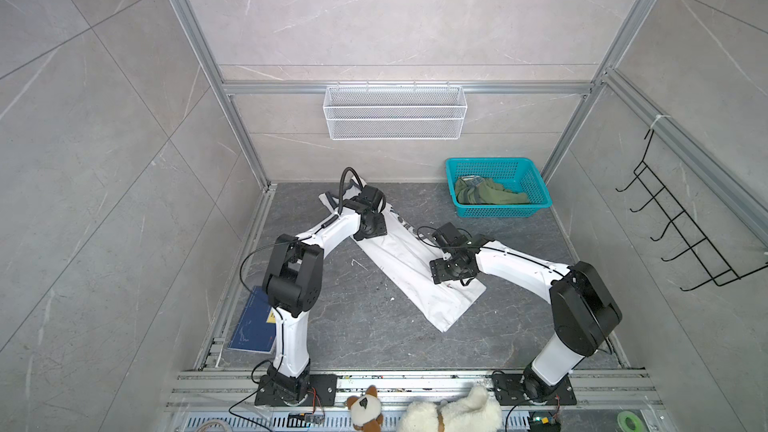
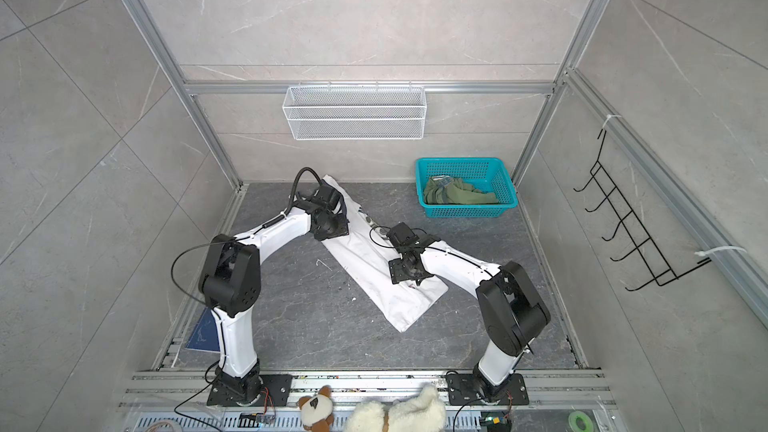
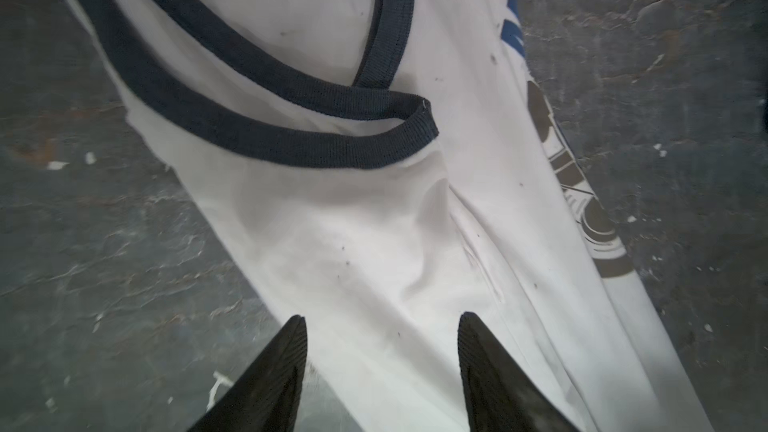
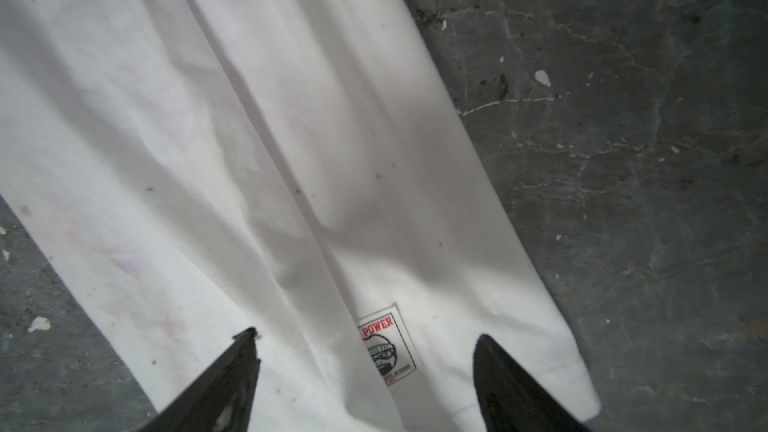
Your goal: Fold and stack the tank tops
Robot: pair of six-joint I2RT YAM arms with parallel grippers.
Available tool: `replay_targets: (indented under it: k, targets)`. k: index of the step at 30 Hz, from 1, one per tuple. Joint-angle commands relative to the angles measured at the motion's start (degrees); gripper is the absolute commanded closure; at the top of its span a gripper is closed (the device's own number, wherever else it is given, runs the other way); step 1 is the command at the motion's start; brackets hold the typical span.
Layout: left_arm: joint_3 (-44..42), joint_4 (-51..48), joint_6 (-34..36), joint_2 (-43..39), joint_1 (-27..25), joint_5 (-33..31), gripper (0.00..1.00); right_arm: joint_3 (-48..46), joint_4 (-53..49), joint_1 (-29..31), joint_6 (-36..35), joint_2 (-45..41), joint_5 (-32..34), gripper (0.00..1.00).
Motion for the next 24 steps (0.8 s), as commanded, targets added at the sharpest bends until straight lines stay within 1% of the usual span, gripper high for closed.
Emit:
replay_targets:
  k: [1, 3, 7, 9, 13, 17, 19, 24]
  targets:
    - [4.8, 2.0, 0.5, 5.2, 1.0, 1.7, 0.4, -1.1, -1.0, 0.0, -1.0, 1.9, 1.4, 0.17]
    - [6.7, 2.3, 1.0, 7.8, 1.0, 2.1, 0.41, -1.5, -1.9, 0.0, 0.1, 2.9, 3.3, 0.16]
    - [10.8, 1.8, 1.8, 12.2, 0.9, 2.1, 0.42, -1.9, -3.3, 0.0, 1.8, 5.9, 3.3, 0.18]
    - [12.5, 0.9, 2.4, 13.8, 0.9, 2.0, 0.42, -3.1, -2.7, 0.0, 2.2, 6.6, 1.6, 0.2]
    - [15.5, -0.8, 4.9, 16.6, 0.3, 2.1, 0.42, -7.3, 0.1, 1.4, 3.2, 6.2, -5.2, 0.28]
    - [17.9, -2.0, 7.9, 18.3, -0.7, 2.8, 0.42, -10.8, 2.1, 6.7, 6.8, 4.5, -9.8, 0.33]
    - [20.2, -3.2, 10.0, 19.3, -1.4, 3.0, 0.42, -12.6, 3.7, 10.1, 10.2, 2.8, -11.5, 0.34]
    - [24.9, -5.5, 13.6, 21.8, -3.1, 4.7, 0.42, -12.5, 5.2, 19.6, 18.2, 0.4, -11.2, 0.34]
